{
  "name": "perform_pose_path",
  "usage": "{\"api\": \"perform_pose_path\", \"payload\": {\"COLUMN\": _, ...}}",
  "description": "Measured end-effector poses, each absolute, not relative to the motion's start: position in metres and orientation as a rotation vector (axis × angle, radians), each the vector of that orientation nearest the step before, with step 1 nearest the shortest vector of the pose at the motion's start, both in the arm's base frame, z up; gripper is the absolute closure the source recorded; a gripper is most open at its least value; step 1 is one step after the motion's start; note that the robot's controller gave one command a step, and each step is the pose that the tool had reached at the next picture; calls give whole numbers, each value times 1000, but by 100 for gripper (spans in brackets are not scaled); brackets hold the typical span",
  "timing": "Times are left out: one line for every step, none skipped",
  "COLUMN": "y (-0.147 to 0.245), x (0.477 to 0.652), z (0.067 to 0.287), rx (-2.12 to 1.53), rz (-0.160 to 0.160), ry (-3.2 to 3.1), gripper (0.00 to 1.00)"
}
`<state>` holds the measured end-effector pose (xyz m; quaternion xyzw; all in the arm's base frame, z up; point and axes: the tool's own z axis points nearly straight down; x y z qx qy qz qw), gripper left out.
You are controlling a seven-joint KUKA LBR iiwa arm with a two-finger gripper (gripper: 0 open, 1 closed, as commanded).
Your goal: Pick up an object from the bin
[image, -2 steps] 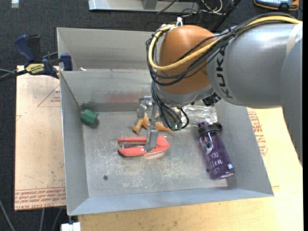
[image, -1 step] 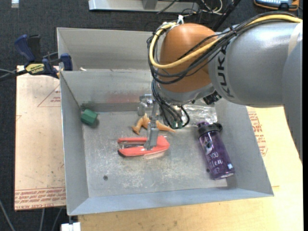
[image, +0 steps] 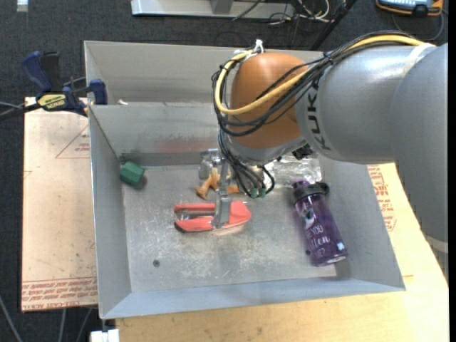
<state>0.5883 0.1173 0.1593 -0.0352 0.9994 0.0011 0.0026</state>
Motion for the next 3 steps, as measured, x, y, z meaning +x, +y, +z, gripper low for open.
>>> {"api": "perform_pose_path", "payload": {"y": 104, "x": 581, "z": 99, "rx": 43, "rz": 5, "ry": 3138, "gripper": 0}}
{"api": "perform_pose_path", "payload": {"y": 99, "x": 570, "z": 73, "rx": -390, "rz": 6, "ry": 3108, "gripper": 100}}
{"api": "perform_pose_path", "payload": {"y": 99, "x": 570, "z": 73, "rx": -390, "rz": 6, "ry": 3108, "gripper": 100}}
